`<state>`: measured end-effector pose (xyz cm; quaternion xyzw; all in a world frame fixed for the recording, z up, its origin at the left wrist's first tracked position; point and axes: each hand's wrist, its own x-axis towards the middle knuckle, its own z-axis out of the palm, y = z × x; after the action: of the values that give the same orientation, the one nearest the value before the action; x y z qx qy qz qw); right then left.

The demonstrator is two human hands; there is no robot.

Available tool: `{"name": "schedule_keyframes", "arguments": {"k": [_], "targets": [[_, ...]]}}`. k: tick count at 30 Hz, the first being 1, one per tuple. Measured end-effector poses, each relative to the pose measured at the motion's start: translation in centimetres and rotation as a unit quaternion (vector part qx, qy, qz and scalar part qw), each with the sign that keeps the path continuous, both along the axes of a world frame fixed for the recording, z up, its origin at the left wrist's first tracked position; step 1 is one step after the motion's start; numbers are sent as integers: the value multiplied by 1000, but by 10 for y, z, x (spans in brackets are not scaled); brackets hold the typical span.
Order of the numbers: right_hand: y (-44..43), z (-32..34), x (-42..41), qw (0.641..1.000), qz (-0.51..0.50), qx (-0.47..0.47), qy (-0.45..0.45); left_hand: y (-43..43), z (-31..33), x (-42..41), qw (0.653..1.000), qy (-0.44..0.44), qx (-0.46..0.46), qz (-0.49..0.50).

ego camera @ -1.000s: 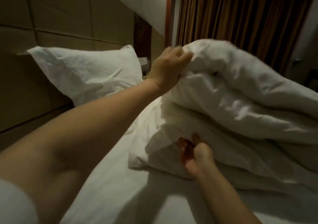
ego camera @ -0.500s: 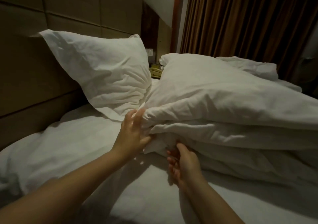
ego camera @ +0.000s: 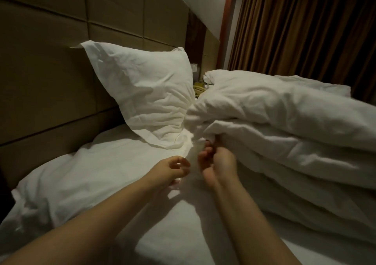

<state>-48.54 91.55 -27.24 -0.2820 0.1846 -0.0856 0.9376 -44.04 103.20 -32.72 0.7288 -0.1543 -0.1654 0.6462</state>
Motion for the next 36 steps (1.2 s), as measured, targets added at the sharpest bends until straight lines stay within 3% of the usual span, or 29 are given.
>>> {"name": "schedule_keyframes", "arguments": {"k": [3, 6, 10, 12, 14, 17, 19, 22, 24, 28, 32, 36], "targets": [[30, -40, 2, 972, 75, -185, 121, 11, -14, -3, 993, 81, -84, 21], [29, -55, 6, 942, 135, -245, 187, 19, -20, 0, 983, 117, -138, 27], [23, -50, 2, 915, 189, -305, 184, 32, -17, 8, 993, 74, -72, -58], [28, -50, -14, 881, 214, -403, 128, 35, -14, 9, 995, 46, -8, -85], [26, -53, -27, 799, 159, -578, 39, 32, -10, 11, 998, 36, 21, -40], [16, -53, -29, 630, -10, -773, -77, 25, -10, 19, 994, 3, 100, 43], [7, -58, -25, 533, -101, -832, -117, 23, -12, 22, 992, 18, 111, 51], [-2, -74, -22, 457, -168, -864, -132, 19, -5, 23, 992, 99, 61, 48], [-6, -86, -22, 436, -197, -867, -140, 14, 2, 23, 989, 127, 12, 73], [-12, -82, -27, 405, -258, -862, -161, 9, 21, 27, 989, -20, 39, 143], [-18, -75, -27, 369, -264, -881, -134, -5, 57, 19, 997, 59, -8, 47], [-14, -72, -25, 361, -248, -890, -131, -35, 89, 15, 988, 131, -12, 80]]}}
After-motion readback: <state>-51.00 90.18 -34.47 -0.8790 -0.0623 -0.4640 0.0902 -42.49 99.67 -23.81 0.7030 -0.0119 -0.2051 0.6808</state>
